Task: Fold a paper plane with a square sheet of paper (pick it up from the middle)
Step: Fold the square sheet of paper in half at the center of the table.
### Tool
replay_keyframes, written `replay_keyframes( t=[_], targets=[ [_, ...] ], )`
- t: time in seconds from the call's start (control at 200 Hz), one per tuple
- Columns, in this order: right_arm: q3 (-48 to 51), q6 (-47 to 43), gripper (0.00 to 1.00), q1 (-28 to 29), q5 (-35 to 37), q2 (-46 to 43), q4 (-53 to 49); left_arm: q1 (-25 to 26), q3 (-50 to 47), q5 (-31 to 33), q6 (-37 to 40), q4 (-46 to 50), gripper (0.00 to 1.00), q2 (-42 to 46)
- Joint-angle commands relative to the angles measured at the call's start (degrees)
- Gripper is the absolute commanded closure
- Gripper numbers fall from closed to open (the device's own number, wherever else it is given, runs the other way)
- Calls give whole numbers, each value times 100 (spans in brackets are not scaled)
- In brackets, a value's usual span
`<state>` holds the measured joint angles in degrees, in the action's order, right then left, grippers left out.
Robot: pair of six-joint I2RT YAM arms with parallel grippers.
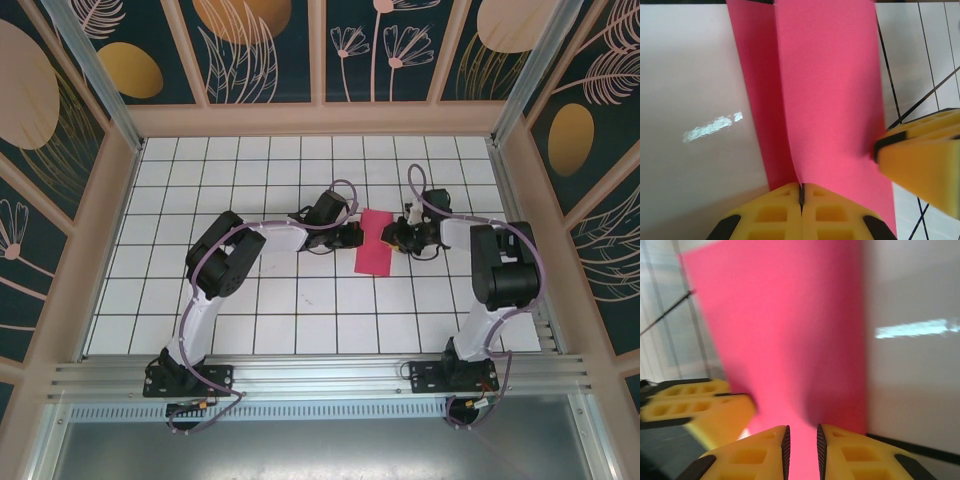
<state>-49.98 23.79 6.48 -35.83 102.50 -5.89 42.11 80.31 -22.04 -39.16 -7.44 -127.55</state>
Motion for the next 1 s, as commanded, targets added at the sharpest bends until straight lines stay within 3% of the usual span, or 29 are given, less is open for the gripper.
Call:
replay_keyframes(
  t=[0.0,0.26,0.56,0.766,0.996],
  targets=[
    [69,-199,75,-156,52,198,41,-34,11,167,126,405,96,-197],
    [-641,-287,74,-166,-288,-352,-386,-28,59,193,133,446,96,-200],
    [-1088,-205,75,-181,-356,618,-173,-28,79,154,123,489,96,-225],
    [-1110,-140,75,-226,192,1109,-141,-27,28,155,109,485,96,-218],
    [-1439,-248,73,-295,-107,823,-387,-29,33,174,118,529,96,-204]
  ],
)
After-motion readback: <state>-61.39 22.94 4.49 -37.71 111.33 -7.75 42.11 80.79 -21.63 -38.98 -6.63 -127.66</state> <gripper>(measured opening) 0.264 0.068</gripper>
